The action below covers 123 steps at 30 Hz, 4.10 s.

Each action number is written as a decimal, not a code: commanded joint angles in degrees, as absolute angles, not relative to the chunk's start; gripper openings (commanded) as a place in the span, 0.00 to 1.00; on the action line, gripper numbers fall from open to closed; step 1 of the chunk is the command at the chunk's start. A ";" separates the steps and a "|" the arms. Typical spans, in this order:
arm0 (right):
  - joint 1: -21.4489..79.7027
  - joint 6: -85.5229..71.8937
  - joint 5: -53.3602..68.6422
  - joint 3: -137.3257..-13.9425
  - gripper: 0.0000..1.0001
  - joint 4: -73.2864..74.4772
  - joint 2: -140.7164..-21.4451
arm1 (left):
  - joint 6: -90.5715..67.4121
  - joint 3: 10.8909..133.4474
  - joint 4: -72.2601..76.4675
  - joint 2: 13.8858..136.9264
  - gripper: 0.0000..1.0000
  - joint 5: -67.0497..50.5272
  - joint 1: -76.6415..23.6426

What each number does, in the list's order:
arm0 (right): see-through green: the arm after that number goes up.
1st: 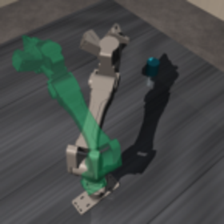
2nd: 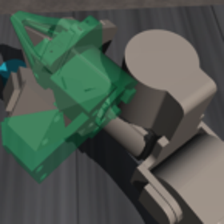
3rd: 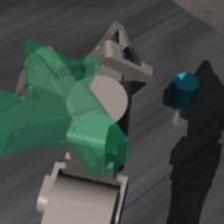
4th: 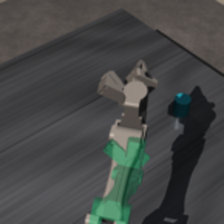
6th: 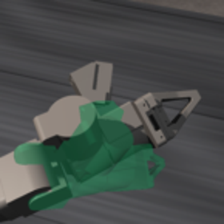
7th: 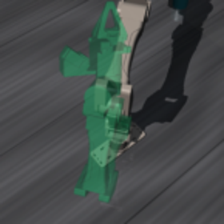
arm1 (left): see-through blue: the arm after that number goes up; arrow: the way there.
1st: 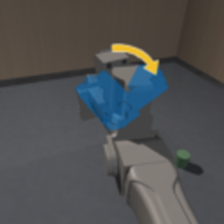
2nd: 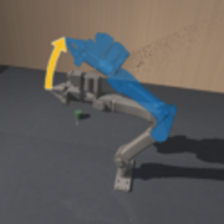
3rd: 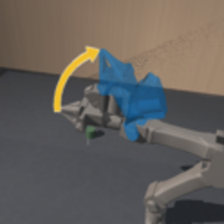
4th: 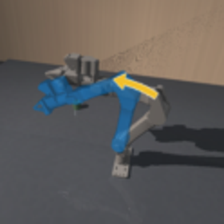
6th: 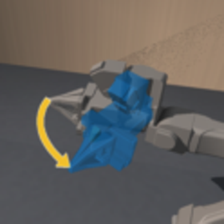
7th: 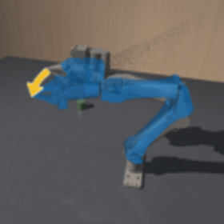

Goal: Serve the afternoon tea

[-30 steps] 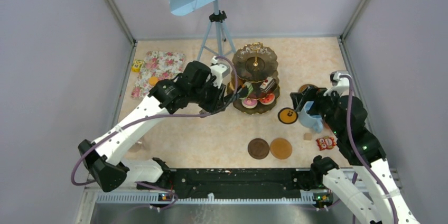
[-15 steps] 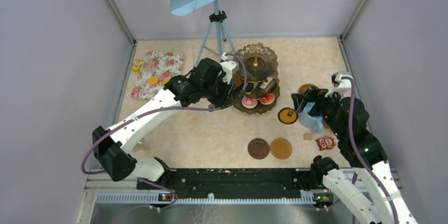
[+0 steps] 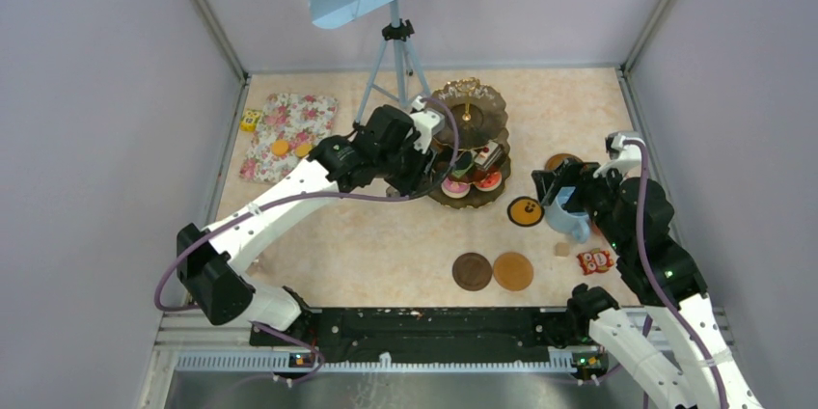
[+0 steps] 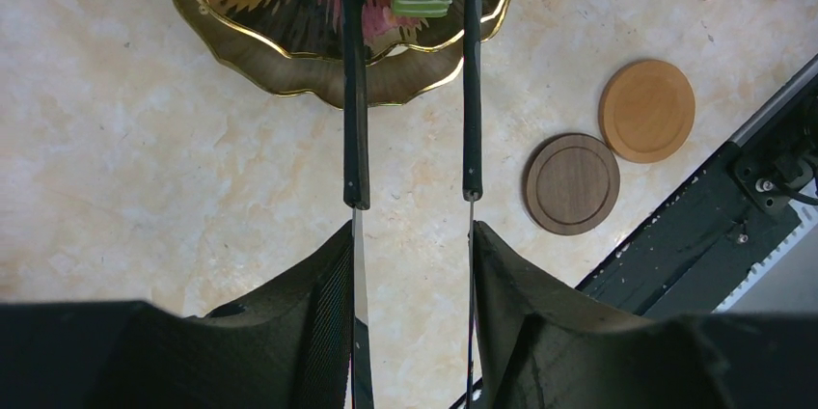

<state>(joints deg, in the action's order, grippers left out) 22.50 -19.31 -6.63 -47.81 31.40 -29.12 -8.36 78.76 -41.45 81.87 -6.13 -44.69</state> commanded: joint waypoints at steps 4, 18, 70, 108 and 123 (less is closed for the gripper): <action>23.16 -19.47 -7.58 -50.19 0.93 31.02 -28.65 | -5.53 81.69 -45.72 76.64 0.47 -3.69 -44.82; 23.15 -20.29 -5.16 -47.62 0.94 28.04 -29.69 | -13.01 82.83 -64.85 67.52 0.53 17.80 -37.37; 23.20 -20.41 -5.05 -45.40 0.94 28.50 -28.19 | -27.42 57.83 -33.63 91.32 0.99 9.10 -11.76; 23.14 -23.22 -1.38 -42.79 0.93 29.19 -24.77 | -43.71 44.43 -10.94 97.75 0.75 39.26 -30.43; 23.19 -23.15 -3.10 -43.43 0.93 30.55 -22.94 | -39.00 46.38 -11.87 92.96 0.48 39.48 -30.40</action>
